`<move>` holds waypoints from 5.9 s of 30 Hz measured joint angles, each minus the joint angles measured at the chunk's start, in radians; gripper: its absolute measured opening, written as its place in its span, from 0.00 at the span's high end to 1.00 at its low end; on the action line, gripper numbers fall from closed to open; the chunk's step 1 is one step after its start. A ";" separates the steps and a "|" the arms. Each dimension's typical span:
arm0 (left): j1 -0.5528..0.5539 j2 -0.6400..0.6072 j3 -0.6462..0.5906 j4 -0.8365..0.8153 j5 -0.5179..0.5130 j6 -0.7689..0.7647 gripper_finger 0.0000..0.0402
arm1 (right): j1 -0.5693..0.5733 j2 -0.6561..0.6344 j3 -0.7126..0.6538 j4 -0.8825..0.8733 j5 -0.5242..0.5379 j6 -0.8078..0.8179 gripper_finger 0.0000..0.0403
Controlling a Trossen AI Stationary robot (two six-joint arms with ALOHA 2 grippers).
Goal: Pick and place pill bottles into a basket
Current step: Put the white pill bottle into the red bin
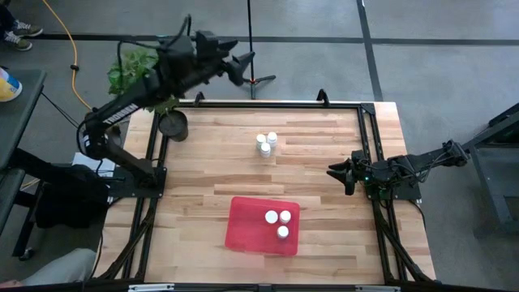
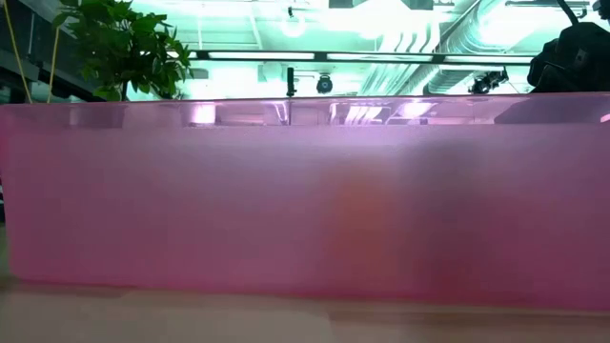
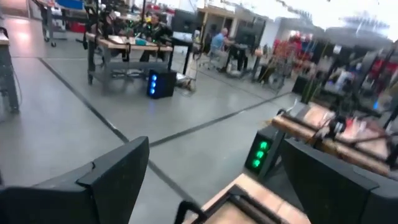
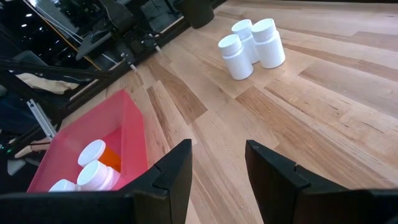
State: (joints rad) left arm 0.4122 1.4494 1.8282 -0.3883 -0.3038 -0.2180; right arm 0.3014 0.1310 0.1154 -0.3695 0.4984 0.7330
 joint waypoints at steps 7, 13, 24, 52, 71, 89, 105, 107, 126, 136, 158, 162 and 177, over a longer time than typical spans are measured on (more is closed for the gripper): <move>0.000 0.074 0.288 -0.294 0.014 0.060 0.01 | 0.000 0.000 0.000 0.000 0.000 0.000 0.65; 0.000 0.156 0.466 -0.525 0.040 0.083 0.01 | 0.000 0.000 0.000 0.000 0.000 0.000 0.65; 0.000 0.294 0.527 -0.793 0.193 0.122 0.12 | 0.000 0.000 0.000 0.000 0.000 0.007 0.65; -0.022 0.477 0.527 -1.072 0.288 0.595 0.12 | 0.000 0.000 0.000 0.000 -0.038 0.027 0.65; -0.020 0.652 0.527 -1.118 0.250 0.618 0.12 | 0.000 0.000 0.000 0.000 -0.089 0.049 0.65; 0.049 0.684 0.498 -1.002 0.262 -0.200 0.12 | 0.000 0.000 0.000 0.000 -0.088 0.045 0.65; 0.064 0.745 0.501 -1.001 0.357 -0.523 0.12 | 0.000 0.000 0.000 0.000 -0.086 0.048 0.65; 0.059 0.764 0.500 -1.002 0.374 -0.522 0.12 | 0.000 0.000 0.000 0.000 -0.087 0.049 0.65; 0.031 0.834 0.500 -1.005 0.380 -0.536 0.12 | 0.000 0.000 0.000 0.000 -0.088 0.047 0.65; 0.032 0.855 0.499 -1.031 0.381 -0.546 0.12 | 0.000 0.000 0.000 0.000 -0.087 0.045 0.65; 0.006 0.908 0.377 -1.006 0.373 -0.520 0.12 | 0.000 0.000 0.000 0.000 -0.087 0.049 0.65; 0.006 0.908 0.363 -0.973 0.373 -0.510 0.12 | 0.000 0.000 0.000 0.000 -0.087 0.047 0.65; 0.006 0.908 0.361 -0.935 0.354 -0.488 0.12 | 0.000 0.000 0.000 0.000 -0.087 0.045 0.65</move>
State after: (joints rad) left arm 0.4183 2.3573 2.1895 -1.3235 0.0502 -0.7059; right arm 0.3016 0.1314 0.1158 -0.3692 0.4118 0.7776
